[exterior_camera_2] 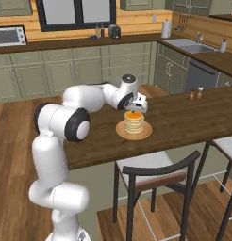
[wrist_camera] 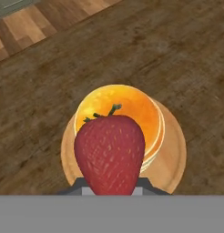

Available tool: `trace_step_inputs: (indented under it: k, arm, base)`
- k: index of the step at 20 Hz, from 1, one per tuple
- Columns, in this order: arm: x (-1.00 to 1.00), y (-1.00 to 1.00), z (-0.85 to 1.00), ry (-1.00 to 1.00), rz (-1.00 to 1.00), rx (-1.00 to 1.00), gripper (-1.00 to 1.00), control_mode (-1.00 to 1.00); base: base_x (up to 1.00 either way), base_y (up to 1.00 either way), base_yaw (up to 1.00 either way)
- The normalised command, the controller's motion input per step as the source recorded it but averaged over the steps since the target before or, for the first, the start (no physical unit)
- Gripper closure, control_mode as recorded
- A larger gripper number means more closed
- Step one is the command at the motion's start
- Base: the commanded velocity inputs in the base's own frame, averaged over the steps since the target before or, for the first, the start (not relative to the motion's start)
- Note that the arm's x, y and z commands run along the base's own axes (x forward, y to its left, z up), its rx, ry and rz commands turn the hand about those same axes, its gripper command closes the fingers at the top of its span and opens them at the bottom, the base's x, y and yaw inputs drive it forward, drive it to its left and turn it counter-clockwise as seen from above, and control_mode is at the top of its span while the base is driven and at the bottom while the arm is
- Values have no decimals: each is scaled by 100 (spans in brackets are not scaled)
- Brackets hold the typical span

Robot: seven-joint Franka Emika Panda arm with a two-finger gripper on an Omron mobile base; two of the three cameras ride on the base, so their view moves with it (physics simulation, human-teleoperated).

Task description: Take the strawberry from the fridge and place it on top of the pancake, located on the dining counter.

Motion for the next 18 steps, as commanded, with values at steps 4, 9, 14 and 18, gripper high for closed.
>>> trace_step_inputs:
  k: [4,9,14,18]
  arm:
    - [11,0,-32,1,0,0,100,-100]
    - [3,2,-24,0,0,0,100,-100]
    - [21,6,-16,0,0,0,100,-100]
    - [32,0,-1,0,0,0,100,-100]
  base:
    - [0,0,0]
    - [0,0,0]
    - [0,0,0]
    - [0,0,0]
